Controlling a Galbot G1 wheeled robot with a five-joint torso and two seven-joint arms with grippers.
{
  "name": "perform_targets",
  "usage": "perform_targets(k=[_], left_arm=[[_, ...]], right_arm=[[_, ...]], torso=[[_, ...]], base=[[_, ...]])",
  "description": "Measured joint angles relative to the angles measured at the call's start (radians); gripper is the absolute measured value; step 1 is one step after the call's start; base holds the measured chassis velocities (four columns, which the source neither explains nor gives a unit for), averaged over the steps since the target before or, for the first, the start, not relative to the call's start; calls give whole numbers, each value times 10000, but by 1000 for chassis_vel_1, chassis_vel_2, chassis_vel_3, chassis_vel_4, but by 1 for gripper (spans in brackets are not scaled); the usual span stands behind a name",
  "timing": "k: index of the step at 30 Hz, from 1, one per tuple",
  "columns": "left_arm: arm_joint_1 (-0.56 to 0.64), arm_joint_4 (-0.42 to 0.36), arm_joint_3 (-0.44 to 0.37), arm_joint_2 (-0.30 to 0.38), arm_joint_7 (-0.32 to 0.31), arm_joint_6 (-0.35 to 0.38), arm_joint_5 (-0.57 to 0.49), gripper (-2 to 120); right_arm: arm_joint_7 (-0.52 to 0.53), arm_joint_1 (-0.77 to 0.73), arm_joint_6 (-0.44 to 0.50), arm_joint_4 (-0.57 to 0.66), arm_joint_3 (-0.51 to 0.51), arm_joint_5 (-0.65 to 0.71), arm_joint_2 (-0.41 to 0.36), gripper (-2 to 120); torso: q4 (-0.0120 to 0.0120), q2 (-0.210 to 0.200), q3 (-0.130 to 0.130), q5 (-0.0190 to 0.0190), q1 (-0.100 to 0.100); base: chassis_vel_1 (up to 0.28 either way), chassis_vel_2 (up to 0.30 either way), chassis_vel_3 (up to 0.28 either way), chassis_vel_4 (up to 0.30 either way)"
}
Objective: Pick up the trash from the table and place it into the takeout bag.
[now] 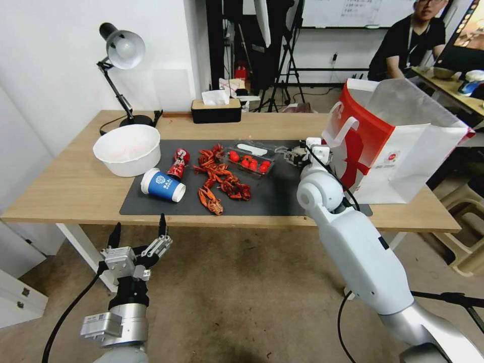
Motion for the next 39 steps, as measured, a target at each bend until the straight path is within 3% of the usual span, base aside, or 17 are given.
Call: perform_targets(k=[39], left_arm=[[-57,40,-175,75,34,24,-166,100]], right_arm=[[3,1588,-353,-2840,-244,104,921,100]], torso=[[0,0,-1,0,0]], base=[[0,0,0,0]])
